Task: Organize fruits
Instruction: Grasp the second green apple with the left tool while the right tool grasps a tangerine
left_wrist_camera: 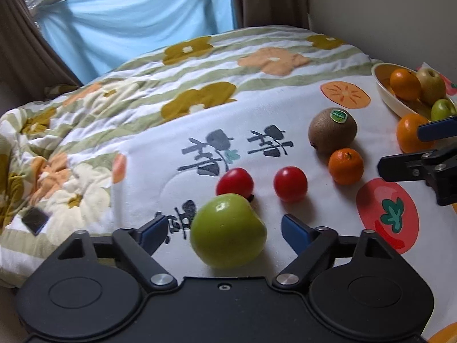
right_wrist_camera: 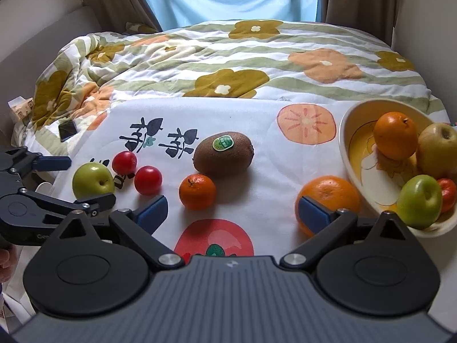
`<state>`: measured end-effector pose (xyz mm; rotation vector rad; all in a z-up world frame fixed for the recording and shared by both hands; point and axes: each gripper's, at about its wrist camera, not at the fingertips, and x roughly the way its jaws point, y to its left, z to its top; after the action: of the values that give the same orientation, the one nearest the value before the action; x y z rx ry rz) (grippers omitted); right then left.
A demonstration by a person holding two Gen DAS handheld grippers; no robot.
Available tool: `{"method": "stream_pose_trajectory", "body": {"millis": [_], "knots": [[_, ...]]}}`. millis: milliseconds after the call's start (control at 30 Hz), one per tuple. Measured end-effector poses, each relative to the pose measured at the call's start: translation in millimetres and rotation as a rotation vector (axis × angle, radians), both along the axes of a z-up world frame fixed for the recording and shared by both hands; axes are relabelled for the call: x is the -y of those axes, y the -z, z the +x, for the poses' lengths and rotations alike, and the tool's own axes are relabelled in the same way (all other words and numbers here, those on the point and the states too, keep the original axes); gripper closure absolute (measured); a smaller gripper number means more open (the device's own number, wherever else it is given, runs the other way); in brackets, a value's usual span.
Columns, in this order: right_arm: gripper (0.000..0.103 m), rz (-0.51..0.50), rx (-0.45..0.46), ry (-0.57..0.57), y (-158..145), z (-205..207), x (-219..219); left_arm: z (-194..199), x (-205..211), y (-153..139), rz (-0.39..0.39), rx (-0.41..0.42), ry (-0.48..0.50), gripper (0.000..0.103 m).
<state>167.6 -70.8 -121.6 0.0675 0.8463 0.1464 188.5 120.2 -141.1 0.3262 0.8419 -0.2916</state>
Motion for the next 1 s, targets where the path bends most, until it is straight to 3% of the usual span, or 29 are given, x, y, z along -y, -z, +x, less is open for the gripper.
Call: {"method": "stream_pose_trajectory", "body": {"millis": [100,133,167,400,467,1000], "knots": [[0.000,0.001,-0.011,-0.002,4.9,2.4,-2.4,1.9,0.6,5.8,0.008,-0.015,0.013,0.031],[0.000,0.001,-0.014,-0.004,6.2,2.8,-3.7,2.5,0.9,8.0,0.013,-0.021,0.015,0.039],[0.000,0.000,-0.017,-0.006,7.3,3.5,-4.6,2.6,1.1,9.7,0.024,-0.023,0.015,0.041],[0.000,0.001,-0.030,-0.027,11.4,7.5,-11.6,0.0,-2.3,9.6,0.019,-0.020,0.029,0.041],[0.008,0.002,-0.041,-0.036,14.2,10.6,-14.0,-1.2,-1.6,9.5,0.024,-0.019,0.031,0.041],[0.026,0.004,-0.049,-0.057,26.2,23.8,-26.4,-13.7,-8.6,9.9,0.010,-0.023,0.007,0.041]]}}
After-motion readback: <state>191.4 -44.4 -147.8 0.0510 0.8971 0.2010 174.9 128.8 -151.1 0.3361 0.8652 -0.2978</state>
